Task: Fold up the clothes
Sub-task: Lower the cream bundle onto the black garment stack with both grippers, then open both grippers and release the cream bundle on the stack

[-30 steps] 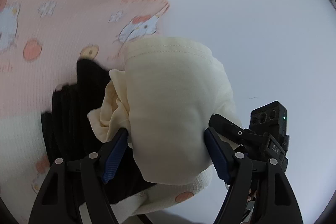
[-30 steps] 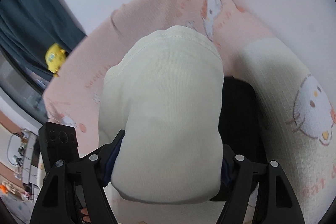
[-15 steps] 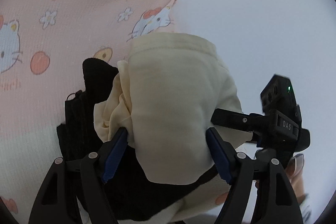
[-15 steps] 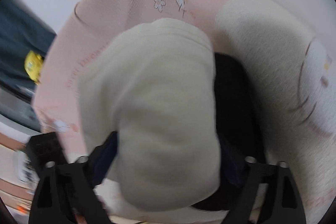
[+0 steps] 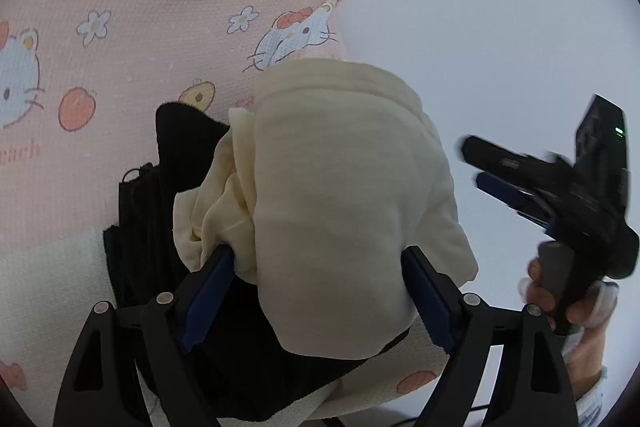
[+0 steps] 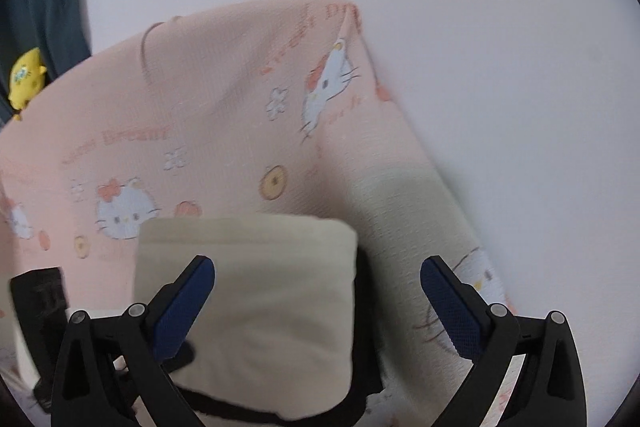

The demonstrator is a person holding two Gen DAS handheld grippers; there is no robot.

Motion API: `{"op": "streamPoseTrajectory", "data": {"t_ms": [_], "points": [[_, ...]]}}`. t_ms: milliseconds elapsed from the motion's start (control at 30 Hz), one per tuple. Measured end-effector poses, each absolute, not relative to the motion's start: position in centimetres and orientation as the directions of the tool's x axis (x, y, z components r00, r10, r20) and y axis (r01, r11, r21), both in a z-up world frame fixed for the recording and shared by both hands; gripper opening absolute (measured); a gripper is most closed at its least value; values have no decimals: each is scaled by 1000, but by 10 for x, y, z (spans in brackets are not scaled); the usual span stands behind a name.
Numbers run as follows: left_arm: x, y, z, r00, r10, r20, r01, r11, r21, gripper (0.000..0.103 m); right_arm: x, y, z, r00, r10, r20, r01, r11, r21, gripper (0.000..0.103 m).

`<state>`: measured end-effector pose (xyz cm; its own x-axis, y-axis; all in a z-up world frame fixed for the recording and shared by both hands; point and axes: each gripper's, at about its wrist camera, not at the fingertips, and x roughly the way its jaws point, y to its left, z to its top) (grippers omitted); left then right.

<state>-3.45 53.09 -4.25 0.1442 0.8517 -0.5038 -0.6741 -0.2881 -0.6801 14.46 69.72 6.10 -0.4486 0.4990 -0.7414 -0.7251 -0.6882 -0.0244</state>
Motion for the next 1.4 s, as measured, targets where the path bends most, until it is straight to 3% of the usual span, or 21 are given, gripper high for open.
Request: {"op": "streamPoseTrajectory", "data": {"t_ms": [33, 67, 133, 233, 333, 400, 500, 533, 733, 900, 1000, 1100, 1167, 1400], "points": [[-33, 530, -37, 127, 847, -516, -697, -294, -654, 84, 145, 700, 57, -444, 506, -740, -737, -676, -19, 84], [-28, 525, -28, 90, 852, -516, -743, -287, -604, 84, 145, 702, 52, -451, 494, -744, -745, -667, 8, 60], [-18, 516, -9, 14, 863, -505, -824, -276, -494, 84, 144, 706, 42, -485, 461, -743, -747, -660, 78, 47], [-7, 496, 25, -151, 906, -396, -915, -279, -290, 84, 138, 703, 35, -482, 493, -724, -746, -664, 45, 46], [-10, 488, 40, -194, 938, -286, -942, -260, -213, 83, 129, 703, 30, -474, 483, -737, -726, -687, 16, 46], [-19, 503, 39, -150, 931, -333, -950, -229, -213, 79, 124, 709, 25, -476, 441, -761, -714, -699, 42, 47], [-25, 515, 24, -96, 900, -424, -940, -223, -259, 48, 122, 721, 15, -472, 374, -798, -714, -693, 98, 47], [-26, 517, 17, -95, 893, -440, -936, -230, -266, 47, 122, 723, 11, -459, 372, -806, -723, -684, 96, 47], [-33, 534, -22, -81, 844, -530, -911, -279, -305, 48, 123, 737, -13, -415, 308, -856, -748, -651, 129, 52], [-32, 528, -14, -91, 867, -490, -899, -284, -335, 50, 133, 735, -11, -484, 339, -807, -758, -623, 193, 64], [-35, 531, -9, -63, 859, -508, -893, -276, -355, 68, 143, 726, 1, -512, 361, -780, -768, -598, 227, 66], [-32, 530, -2, -49, 860, -508, -900, -259, -352, 68, 153, 711, 16, -509, 382, -771, -769, -605, 208, 68], [-27, 521, 3, -46, 871, -489, -901, -248, -356, 68, 158, 700, 23, -492, 404, -771, -773, -610, 173, 74], [-19, 501, 19, -32, 872, -488, -901, -237, -364, 72, 175, 668, 27, -452, 441, -776, -788, -605, 116, 75]]}}
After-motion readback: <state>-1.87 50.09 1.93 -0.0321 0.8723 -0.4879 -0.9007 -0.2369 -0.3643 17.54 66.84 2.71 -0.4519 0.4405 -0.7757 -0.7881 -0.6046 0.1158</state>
